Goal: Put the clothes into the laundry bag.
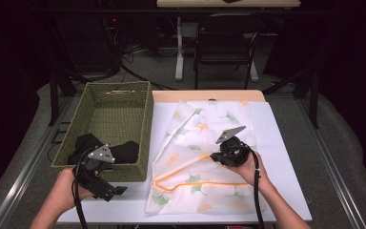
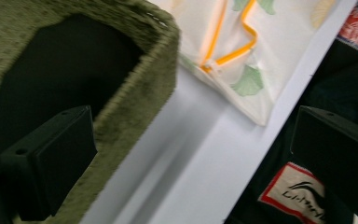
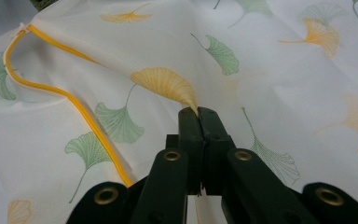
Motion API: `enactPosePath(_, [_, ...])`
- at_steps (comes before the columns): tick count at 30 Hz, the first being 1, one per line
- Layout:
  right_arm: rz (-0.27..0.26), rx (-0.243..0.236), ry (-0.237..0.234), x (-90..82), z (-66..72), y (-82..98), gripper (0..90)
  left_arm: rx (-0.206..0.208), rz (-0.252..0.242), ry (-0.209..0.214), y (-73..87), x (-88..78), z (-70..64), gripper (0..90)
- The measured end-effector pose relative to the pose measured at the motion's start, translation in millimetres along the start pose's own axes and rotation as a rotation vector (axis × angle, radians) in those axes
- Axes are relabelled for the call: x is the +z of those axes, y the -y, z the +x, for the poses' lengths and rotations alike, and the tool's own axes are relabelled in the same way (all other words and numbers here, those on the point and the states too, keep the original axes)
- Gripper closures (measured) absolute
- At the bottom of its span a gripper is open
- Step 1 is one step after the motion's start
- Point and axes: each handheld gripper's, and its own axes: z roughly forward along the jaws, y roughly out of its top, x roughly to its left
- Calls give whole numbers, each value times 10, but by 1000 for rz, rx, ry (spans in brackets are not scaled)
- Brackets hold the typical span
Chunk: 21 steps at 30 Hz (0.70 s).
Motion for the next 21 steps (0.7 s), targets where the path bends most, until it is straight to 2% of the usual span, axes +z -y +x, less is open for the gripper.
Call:
enactPosePath(6, [-1,2,-1,-6,0,3,895,21,26,-55,-127,-135,163,0])
enactPosePath(10, [1,2,1,1,-3,2,895,24,47,-87,-200,-216,316,0])
enactPosePath(18, [-2,8,1,-2,-17,6,895,31,96,-126,-327,-250,572,0])
enactPosePath(21, [-2,10,2,0,-14,5,897,34,128,-139,-368,-225,667,0])
